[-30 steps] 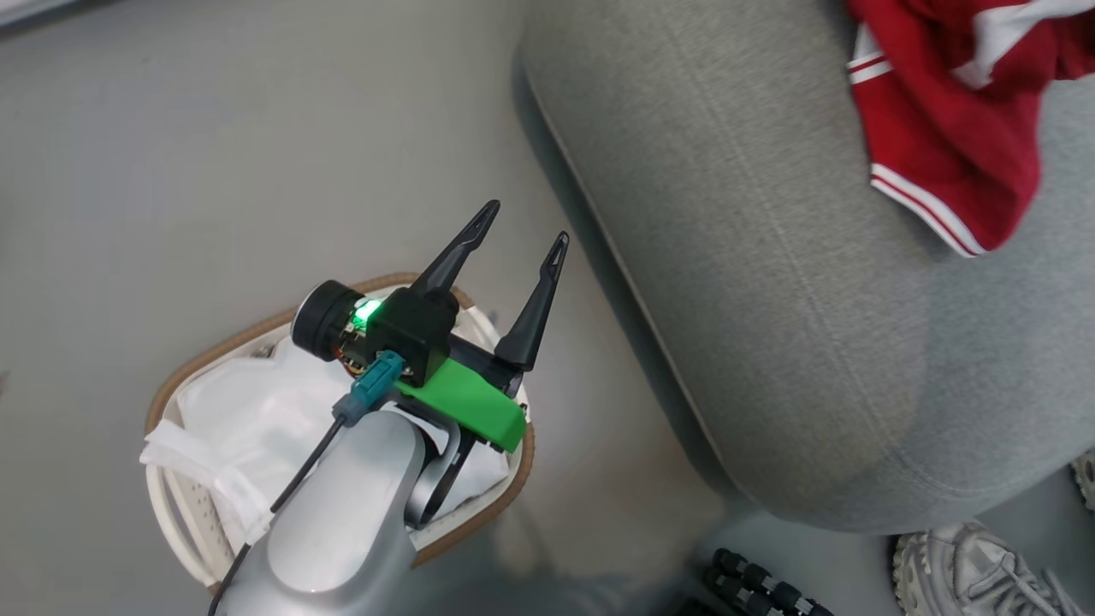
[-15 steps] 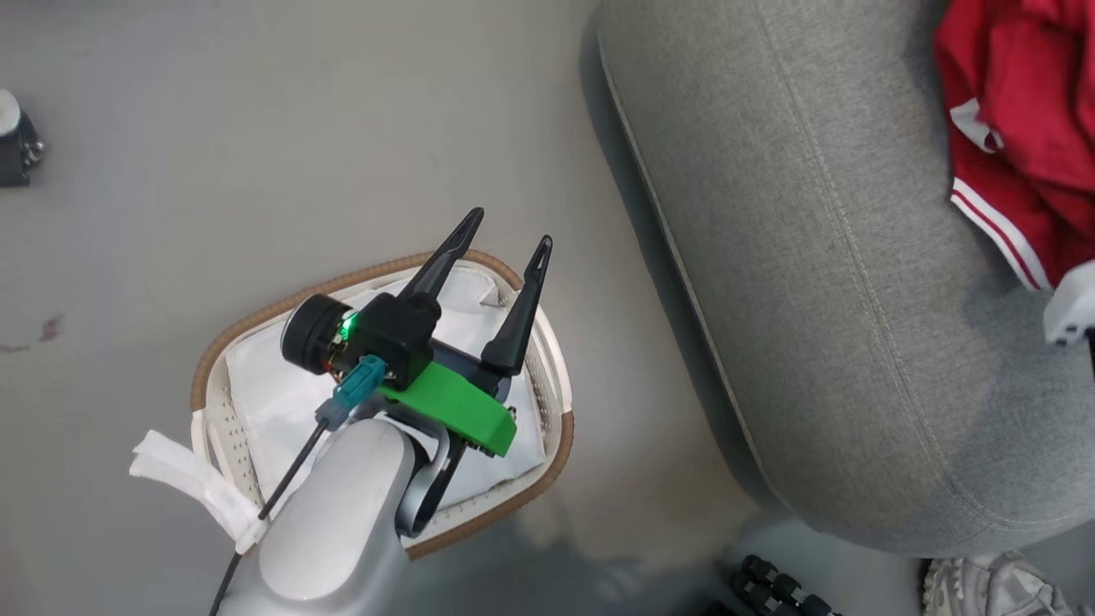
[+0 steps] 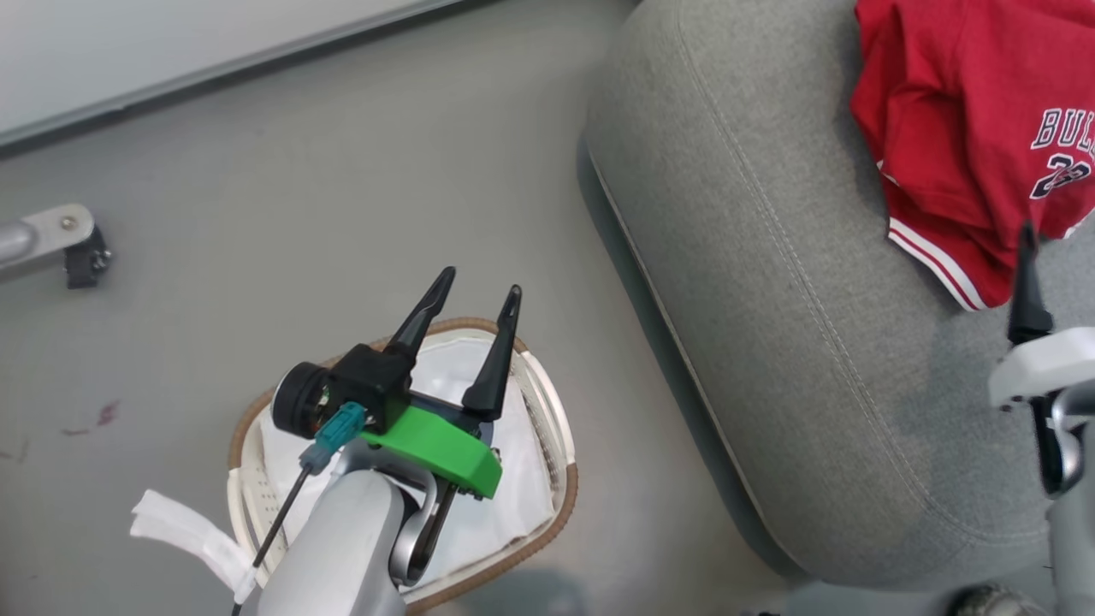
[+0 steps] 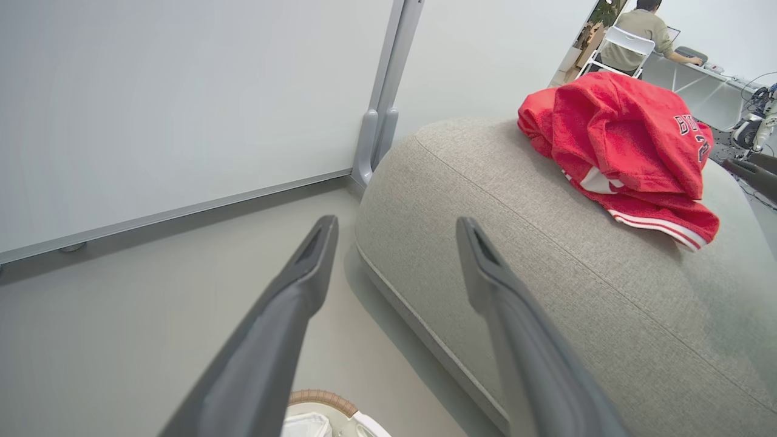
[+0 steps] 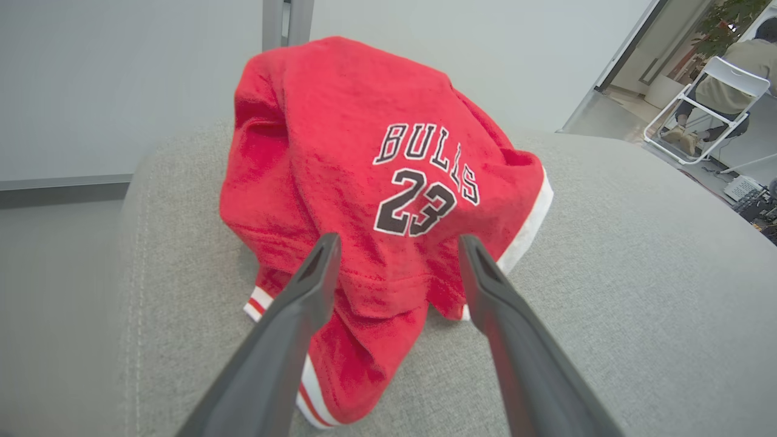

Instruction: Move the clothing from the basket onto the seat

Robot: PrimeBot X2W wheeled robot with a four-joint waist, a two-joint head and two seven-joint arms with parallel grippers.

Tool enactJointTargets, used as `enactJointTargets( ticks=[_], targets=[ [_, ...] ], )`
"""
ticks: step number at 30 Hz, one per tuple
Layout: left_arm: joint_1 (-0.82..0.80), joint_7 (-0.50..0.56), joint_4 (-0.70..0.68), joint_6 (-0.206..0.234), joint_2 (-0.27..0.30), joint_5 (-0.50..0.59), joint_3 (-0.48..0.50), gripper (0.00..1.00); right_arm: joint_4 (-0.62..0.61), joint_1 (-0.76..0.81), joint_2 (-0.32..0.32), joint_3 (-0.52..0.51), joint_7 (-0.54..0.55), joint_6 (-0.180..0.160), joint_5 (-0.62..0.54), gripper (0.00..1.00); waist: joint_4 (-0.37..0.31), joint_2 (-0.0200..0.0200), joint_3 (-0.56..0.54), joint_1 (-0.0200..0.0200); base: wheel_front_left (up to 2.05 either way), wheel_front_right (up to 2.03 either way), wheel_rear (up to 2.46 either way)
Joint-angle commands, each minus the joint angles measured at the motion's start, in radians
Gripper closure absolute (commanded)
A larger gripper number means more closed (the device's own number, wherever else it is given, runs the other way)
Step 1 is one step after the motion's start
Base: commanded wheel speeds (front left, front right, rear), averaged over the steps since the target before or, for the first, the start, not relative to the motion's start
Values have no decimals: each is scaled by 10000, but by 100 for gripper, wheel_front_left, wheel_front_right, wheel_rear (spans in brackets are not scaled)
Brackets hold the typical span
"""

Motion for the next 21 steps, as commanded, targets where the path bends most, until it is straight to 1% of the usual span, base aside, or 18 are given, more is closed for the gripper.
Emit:
enactJointTargets(
  ticks=[1,5,8,12,15,21],
  targets=[
    [228,7,-1,-44,-23,142,202,0,-247,182,128,177,-1,-14,135,0,360,0,-509,0,0,0,0],
    [554,7,-37,-43,-103,300,790,0,-906,219,541,560,-1,-14,427,0,896,0,-839,0,0,0,0],
    [753,7,-102,28,-150,557,1377,0,-1097,171,647,973,-3,-14,613,0,1409,0,-1057,0,0,0,0],
    [1024,7,-255,207,-172,545,1961,0,-1146,110,935,1409,-1,-14,691,0,2026,0,-1262,0,0,0,0],
    [1174,9,-310,378,-171,500,2280,0,-1161,80,1111,1434,-3,-14,769,0,2473,0,-1390,0,0,0,0],
    [1590,9,-190,677,-174,604,3061,0,-997,419,1347,1728,-1,-14,739,0,3095,0,-1749,0,0,0,0]
  ],
)
